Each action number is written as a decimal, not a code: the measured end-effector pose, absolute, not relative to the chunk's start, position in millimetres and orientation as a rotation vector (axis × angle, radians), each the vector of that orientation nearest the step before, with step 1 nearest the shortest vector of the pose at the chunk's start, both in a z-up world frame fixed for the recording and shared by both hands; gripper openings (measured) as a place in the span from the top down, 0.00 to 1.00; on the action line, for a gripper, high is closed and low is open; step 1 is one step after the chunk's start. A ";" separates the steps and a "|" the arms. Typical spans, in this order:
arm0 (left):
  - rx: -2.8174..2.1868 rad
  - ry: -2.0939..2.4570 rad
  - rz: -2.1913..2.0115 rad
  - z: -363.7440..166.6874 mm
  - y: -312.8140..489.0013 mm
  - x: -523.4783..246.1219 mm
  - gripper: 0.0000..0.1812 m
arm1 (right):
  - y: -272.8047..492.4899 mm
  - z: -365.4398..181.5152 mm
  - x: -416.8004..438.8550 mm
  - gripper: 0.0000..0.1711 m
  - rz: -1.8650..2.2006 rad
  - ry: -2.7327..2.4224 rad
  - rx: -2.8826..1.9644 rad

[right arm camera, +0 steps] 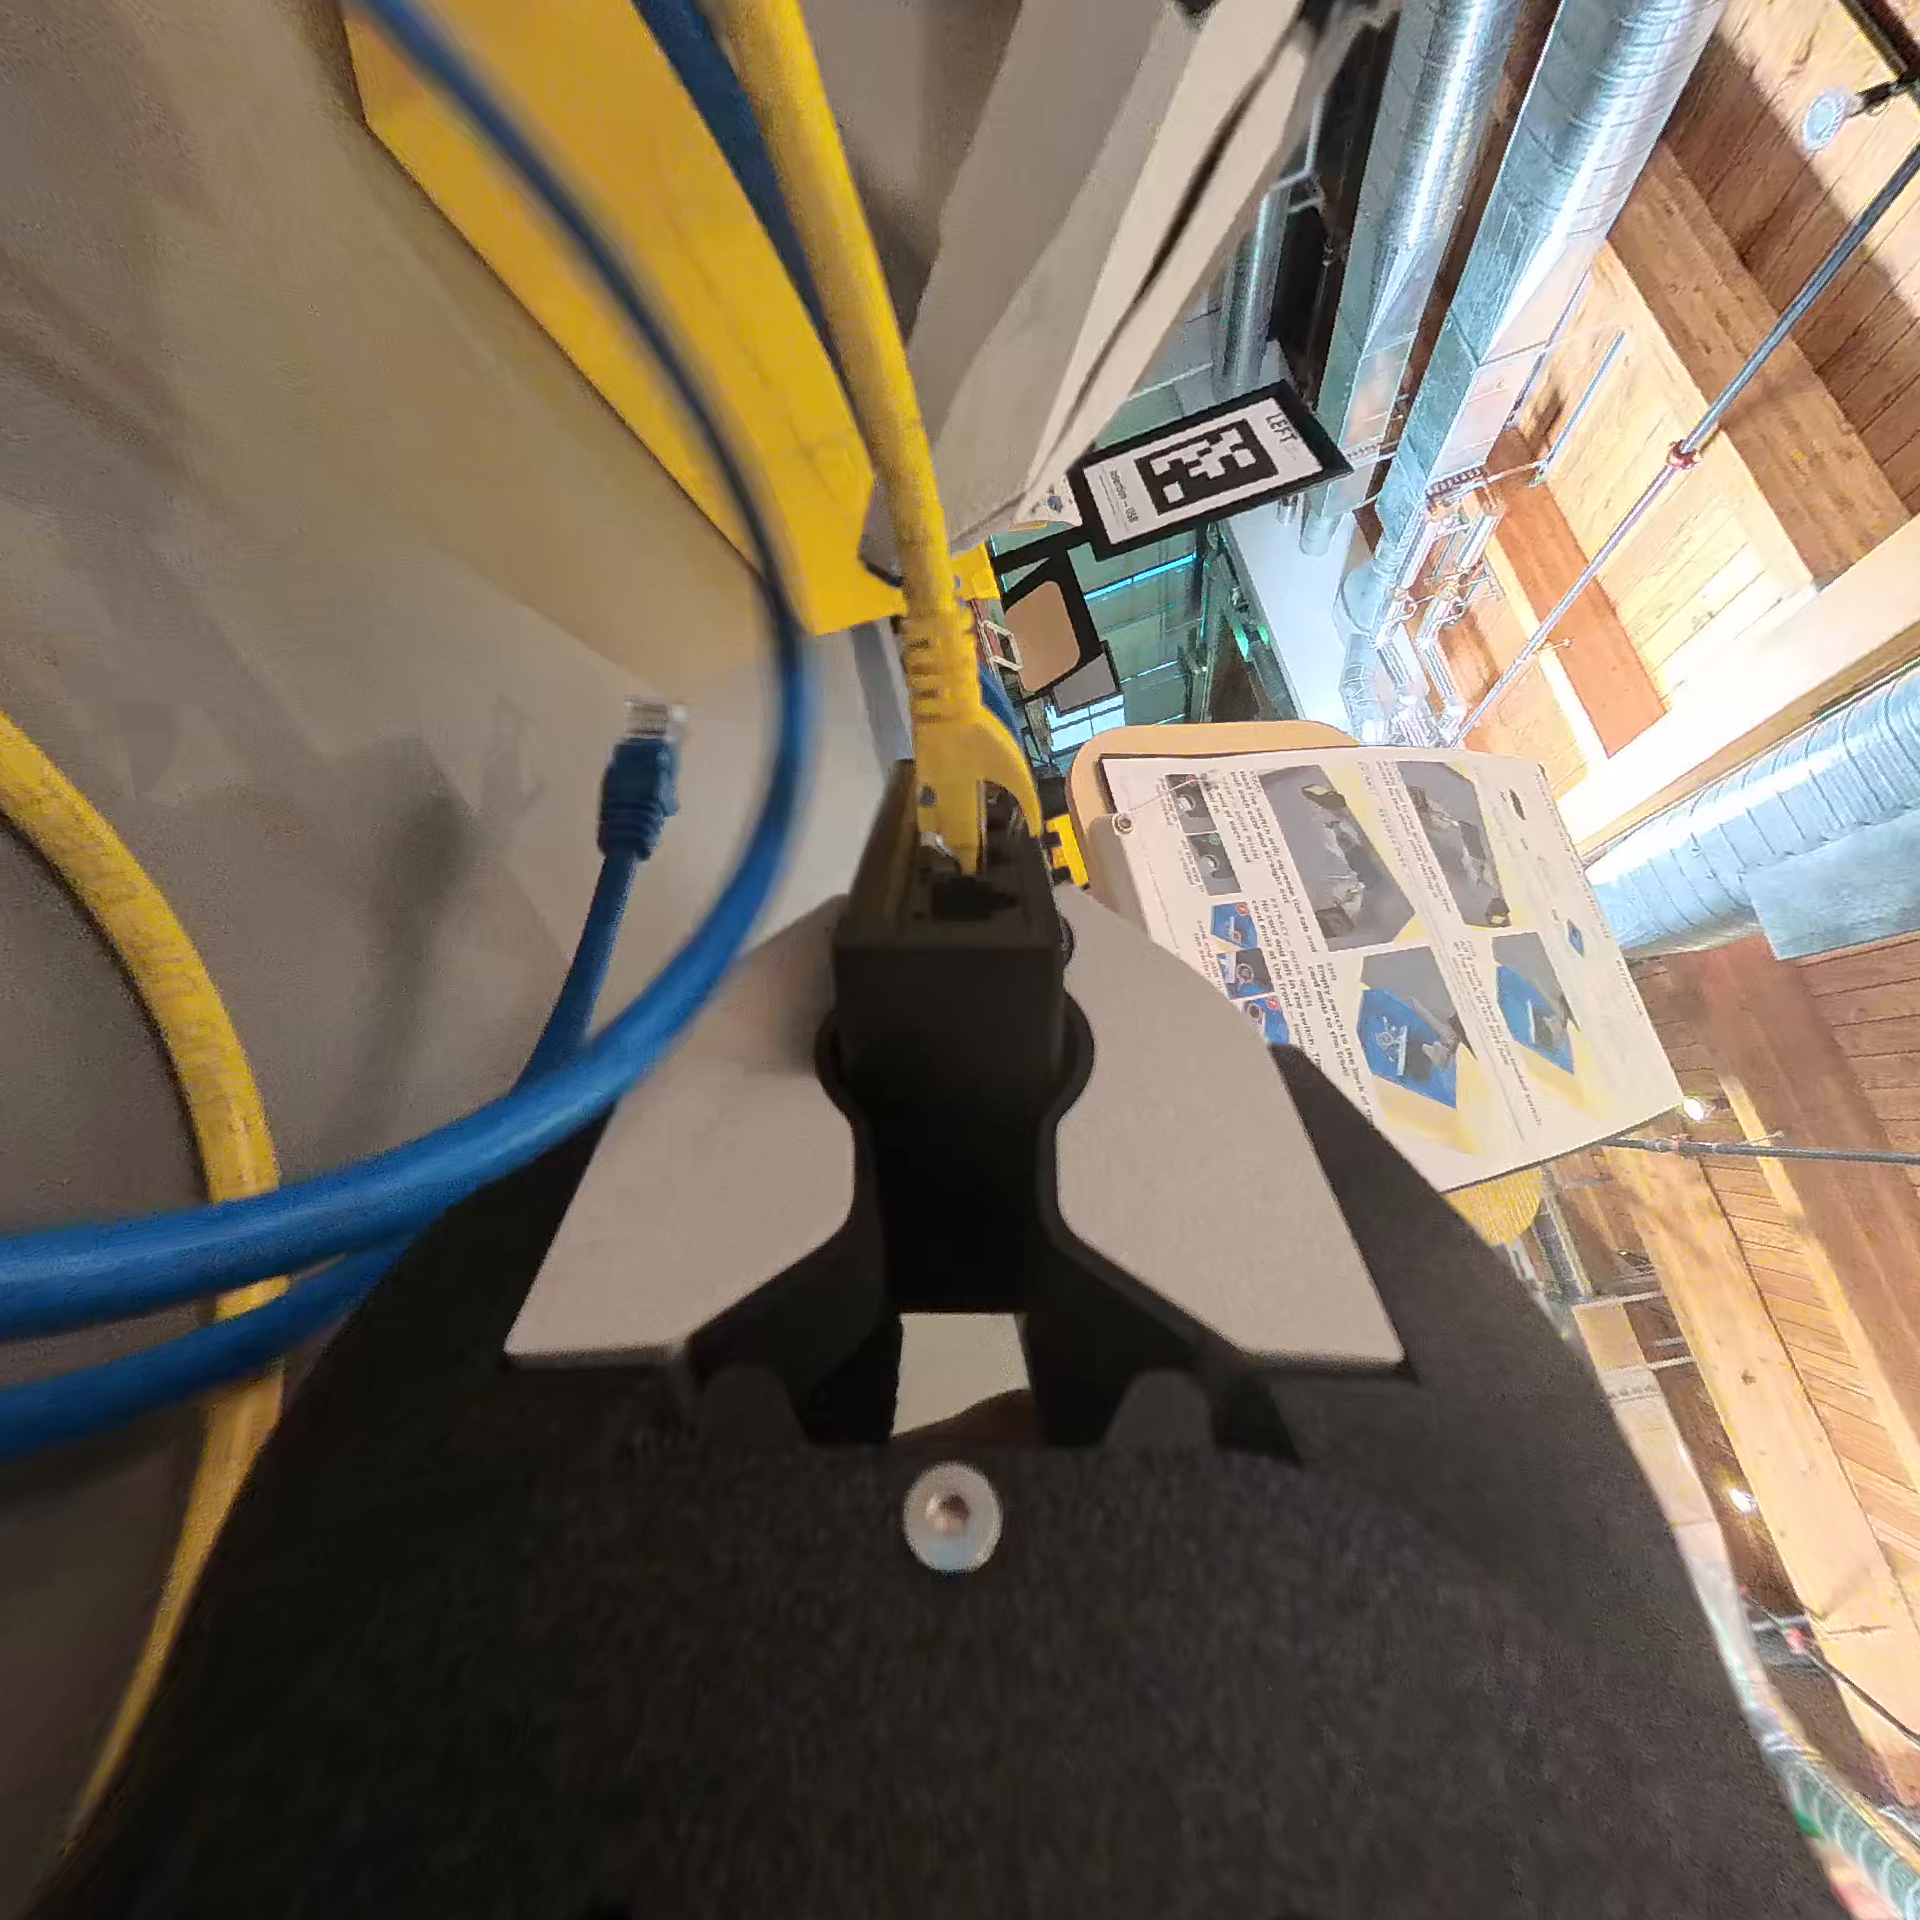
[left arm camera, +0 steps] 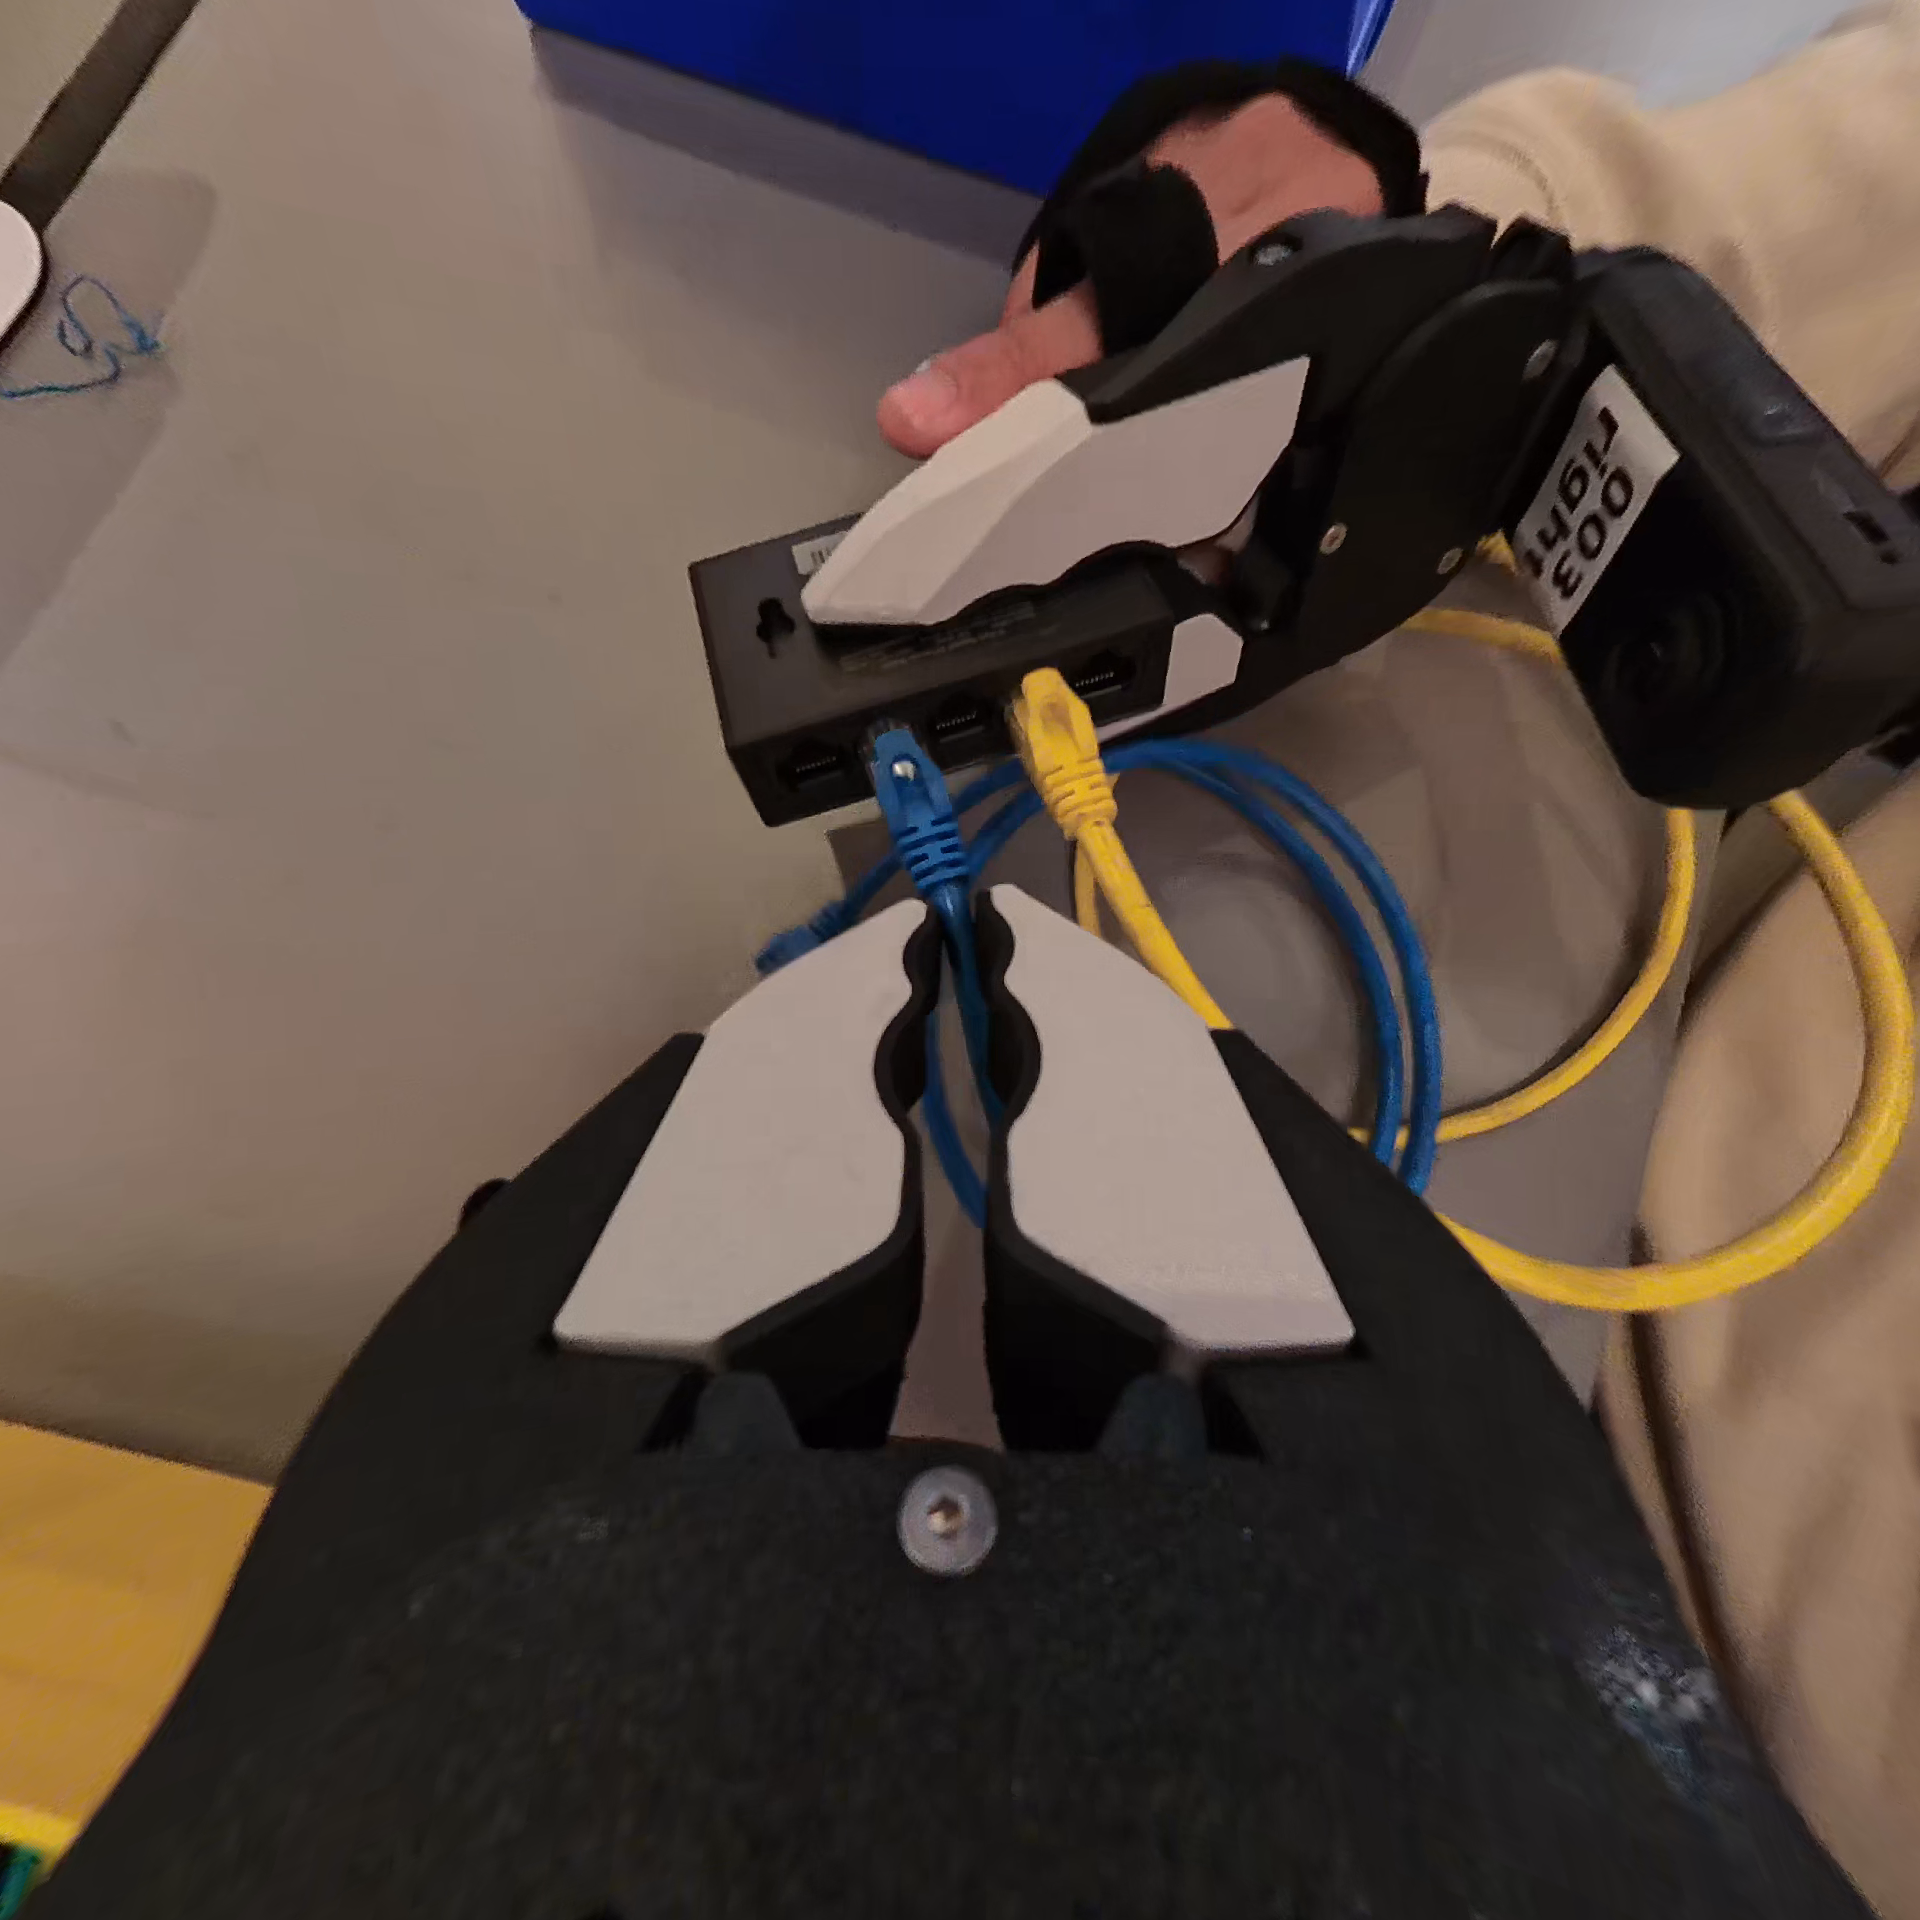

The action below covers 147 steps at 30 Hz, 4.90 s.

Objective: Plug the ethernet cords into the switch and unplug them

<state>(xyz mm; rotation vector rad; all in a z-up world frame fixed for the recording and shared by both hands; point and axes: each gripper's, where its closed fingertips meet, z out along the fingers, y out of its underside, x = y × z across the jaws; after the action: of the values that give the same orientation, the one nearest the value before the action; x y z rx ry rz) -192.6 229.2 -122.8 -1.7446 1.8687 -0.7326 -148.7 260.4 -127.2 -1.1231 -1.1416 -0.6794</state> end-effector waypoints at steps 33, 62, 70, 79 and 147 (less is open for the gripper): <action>-1.681 1.757 -0.750 -130.1 228.5 -182.2 0.98 | 273.4 -152.4 -131.4 0.83 -0.620 -1.196 -1.344; -1.669 1.605 -1.051 -104.2 242.4 -189.6 0.89 | 261.7 -131.5 -137.0 0.83 -0.494 -1.138 -1.282; -1.623 1.644 -0.777 -119.0 247.3 -185.4 0.91 | 259.6 -134.7 -143.4 0.83 -0.530 -1.163 -1.271; -1.691 1.520 -0.907 -125.6 242.8 -173.7 0.94 | 258.2 -132.0 -146.5 0.83 -0.498 -1.139 -1.272; -1.739 1.520 -1.159 -115.9 231.2 -182.4 0.94 | 235.5 -118.5 -167.8 0.81 -0.188 -1.093 -1.228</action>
<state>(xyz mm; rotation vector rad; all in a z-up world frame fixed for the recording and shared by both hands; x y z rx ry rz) -182.4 231.2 -115.9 -1.7388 1.5199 -1.1587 -167.8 235.5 -118.5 -1.2275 -1.0933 -0.1883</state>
